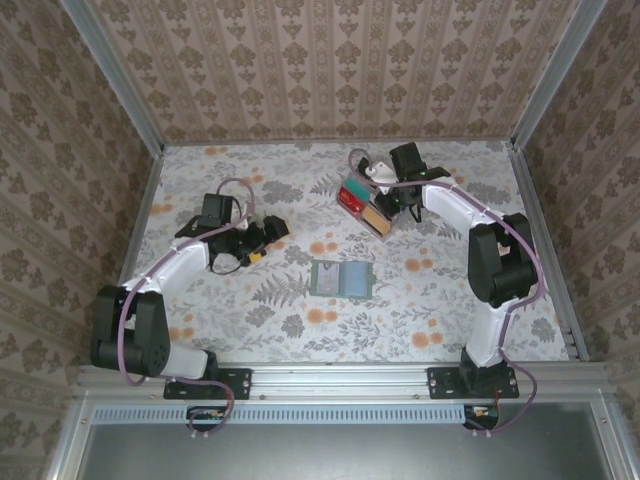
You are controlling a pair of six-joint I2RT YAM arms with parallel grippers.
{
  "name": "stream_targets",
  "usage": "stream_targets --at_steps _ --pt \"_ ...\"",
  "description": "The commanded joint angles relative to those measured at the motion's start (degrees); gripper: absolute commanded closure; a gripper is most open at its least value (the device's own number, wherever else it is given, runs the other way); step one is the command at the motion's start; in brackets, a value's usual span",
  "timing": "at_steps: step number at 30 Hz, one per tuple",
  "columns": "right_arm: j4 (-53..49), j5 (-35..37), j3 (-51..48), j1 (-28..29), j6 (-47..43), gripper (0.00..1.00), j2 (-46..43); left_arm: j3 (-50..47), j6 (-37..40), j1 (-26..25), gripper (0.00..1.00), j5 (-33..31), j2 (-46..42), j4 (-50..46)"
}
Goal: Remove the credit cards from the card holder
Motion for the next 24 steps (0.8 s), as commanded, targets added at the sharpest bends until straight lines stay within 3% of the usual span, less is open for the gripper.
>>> stream_targets --at_steps 1,9,18,24 --pt "-1.5 -0.2 1.6 -0.5 -1.5 0.97 1.4 -0.8 -0.1 -0.2 0.00 1.3 0.0 0.4" --pt "-2.1 -0.3 1.7 -0.5 -2.5 0.95 2.2 -0.9 -0.1 -0.3 0.00 1.6 0.1 0.6" --pt "-3.8 -1.3 3.2 -0.5 -1.7 0.78 1.2 -0.8 -0.5 -0.3 0.00 1.8 0.1 1.0" --pt "-3.9 -1.4 3.0 -0.7 0.1 0.75 -2.3 -0.8 -0.4 -0.4 0.00 1.8 -0.5 0.8"
